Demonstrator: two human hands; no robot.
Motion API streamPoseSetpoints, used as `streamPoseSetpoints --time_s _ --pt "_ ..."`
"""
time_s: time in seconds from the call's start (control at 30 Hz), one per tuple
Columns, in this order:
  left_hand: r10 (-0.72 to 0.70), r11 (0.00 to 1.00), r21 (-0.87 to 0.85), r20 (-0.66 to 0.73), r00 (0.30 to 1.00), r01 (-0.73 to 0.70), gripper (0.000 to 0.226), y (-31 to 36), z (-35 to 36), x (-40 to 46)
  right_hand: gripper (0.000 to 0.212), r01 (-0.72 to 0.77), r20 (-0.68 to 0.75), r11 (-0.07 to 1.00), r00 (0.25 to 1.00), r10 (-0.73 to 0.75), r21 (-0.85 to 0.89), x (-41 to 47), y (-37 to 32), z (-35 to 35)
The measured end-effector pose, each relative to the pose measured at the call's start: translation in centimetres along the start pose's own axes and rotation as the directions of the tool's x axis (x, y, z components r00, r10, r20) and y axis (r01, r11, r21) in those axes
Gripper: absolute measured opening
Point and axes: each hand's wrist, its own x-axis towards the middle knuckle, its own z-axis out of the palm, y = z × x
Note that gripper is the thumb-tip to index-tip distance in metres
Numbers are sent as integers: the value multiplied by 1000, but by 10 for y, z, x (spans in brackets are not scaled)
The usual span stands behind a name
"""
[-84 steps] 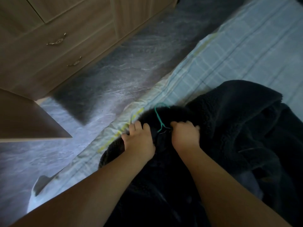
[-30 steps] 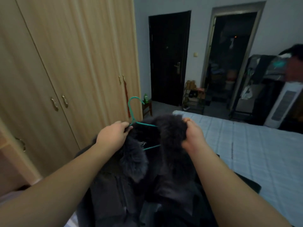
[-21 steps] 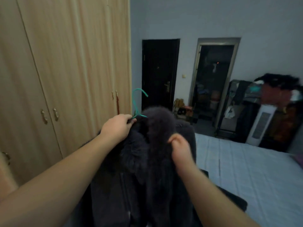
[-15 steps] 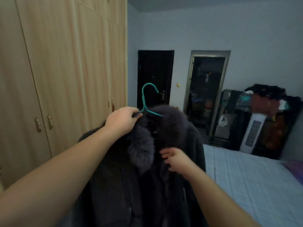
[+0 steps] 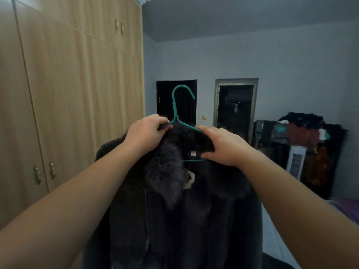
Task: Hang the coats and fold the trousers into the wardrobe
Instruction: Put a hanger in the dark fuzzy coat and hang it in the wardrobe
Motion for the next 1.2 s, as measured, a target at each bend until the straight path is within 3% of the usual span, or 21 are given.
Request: streamPoseSetpoints --time_s 0.1,0.17,0.23,0.3,0.37,0.47,0.57,0.63,0.67,0.7,0.73,0.8,0.83,0.9,0.97,1.0,1.1,1.13,1.2 --pt "-73 997 2 43 996 73 19 -10 -4 0 58 -70 -9 994 997 71 84 -7 17 6" --pt "-125 992 -16 110 986 128 19 -12 -2 0 49 -106 -18 989 994 109 100 -11 16 11" --pt "-144 989 7 146 979 145 21 -8 -1 1 54 -131 -45 977 989 141 169 -11 6 17" --pt "-142 990 42 167 976 137 21 -4 1 0 66 -186 -103 914 966 238 362 -11 -5 15" --pt "-132 991 58 204 970 122 21 3 7 -2 65 -236 -129 703 896 425 671 -9 -11 9" --pt "-127 991 66 245 961 114 23 20 19 -6 50 -154 -14 179 722 692 972 -7 -26 2" --pt "-126 992 60 236 963 115 23 38 29 -8 43 50 150 -232 631 761 971 -4 -52 -6" --pt "-126 992 26 223 967 123 22 43 30 -6 43 188 168 -366 643 747 911 -3 -64 -12" --pt "-131 991 0 208 969 134 21 44 28 -5 44 232 137 -380 669 730 895 -5 -68 -12" --pt "-140 988 -33 187 972 148 20 43 25 -3 45 249 59 -314 692 720 916 -7 -67 -8" --pt "-146 985 -70 163 976 159 19 42 21 -2 46 231 -67 -140 708 703 963 -12 -65 -2" --pt "-153 977 -134 112 982 167 18 38 12 0 51 137 -359 414 772 525 900 -26 -55 16" --pt "-153 975 -149 89 984 165 17 35 8 1 60 75 -391 626 835 386 776 -30 -45 24" --pt "-142 976 -155 64 988 150 15 30 3 1 80 -86 -230 877 949 217 473 -32 -24 26" --pt "-127 980 -149 54 990 134 15 29 2 0 83 -154 -93 976 981 169 155 -29 -10 13" --pt "-123 981 -145 55 991 129 16 28 2 -1 76 -161 -112 982 979 172 101 -27 -5 2" --pt "-105 984 -136 71 992 114 18 34 4 -4 51 -53 -359 953 919 164 300 -17 8 -31" --pt "-87 988 -124 62 994 94 18 38 4 -6 52 3 -375 956 920 112 293 -13 8 -34" --pt "-40 996 -83 25 999 42 19 50 4 -8 61 25 -212 973 977 26 230 -7 2 -27"
